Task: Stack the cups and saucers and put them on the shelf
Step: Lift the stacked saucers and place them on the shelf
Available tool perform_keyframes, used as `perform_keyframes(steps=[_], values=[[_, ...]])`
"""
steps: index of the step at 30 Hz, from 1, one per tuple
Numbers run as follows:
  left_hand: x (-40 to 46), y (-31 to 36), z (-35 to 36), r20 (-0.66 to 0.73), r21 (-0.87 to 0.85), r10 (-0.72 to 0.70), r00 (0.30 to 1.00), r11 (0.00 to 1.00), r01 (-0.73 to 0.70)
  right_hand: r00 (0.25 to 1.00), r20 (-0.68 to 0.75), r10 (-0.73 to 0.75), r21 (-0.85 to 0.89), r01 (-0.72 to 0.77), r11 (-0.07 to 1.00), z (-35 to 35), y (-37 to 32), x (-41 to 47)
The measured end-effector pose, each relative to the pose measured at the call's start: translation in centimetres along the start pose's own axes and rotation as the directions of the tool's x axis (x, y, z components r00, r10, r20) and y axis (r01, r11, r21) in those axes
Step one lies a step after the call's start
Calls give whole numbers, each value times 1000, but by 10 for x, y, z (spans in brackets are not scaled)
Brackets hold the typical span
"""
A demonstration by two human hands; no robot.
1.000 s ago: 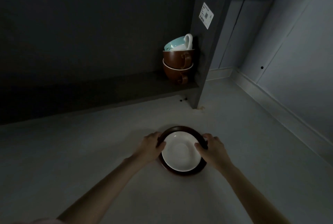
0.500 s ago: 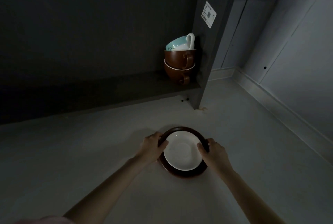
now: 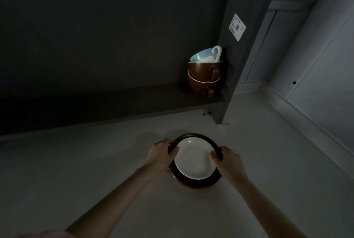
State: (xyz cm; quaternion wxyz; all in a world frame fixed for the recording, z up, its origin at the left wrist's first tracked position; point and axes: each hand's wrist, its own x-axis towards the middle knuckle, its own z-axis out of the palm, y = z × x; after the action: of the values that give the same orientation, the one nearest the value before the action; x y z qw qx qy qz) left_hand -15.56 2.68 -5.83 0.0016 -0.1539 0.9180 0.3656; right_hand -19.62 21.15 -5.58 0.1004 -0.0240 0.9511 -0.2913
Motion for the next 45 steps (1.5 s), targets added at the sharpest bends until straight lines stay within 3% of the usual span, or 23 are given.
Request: perform_keyframes(steps=[13, 22, 38, 45], values=[[8, 9, -124, -123, -5, 20, 992, 1000, -21, 983, 45, -177, 34, 175, 984, -35, -121, 15], [30, -15, -174, -195, -40, -87, 977, 996, 81, 966, 107, -233, 101, 223, 970, -22, -185, 41], [46, -49, -173, -226, -225, -167, 960, 968, 116, 951, 115, -288, 76, 281, 957, 11, -201, 66], [46, -52, -174, -188, -153, -137, 972, 982, 109, 948, 168, -271, 113, 254, 960, 10, -197, 65]])
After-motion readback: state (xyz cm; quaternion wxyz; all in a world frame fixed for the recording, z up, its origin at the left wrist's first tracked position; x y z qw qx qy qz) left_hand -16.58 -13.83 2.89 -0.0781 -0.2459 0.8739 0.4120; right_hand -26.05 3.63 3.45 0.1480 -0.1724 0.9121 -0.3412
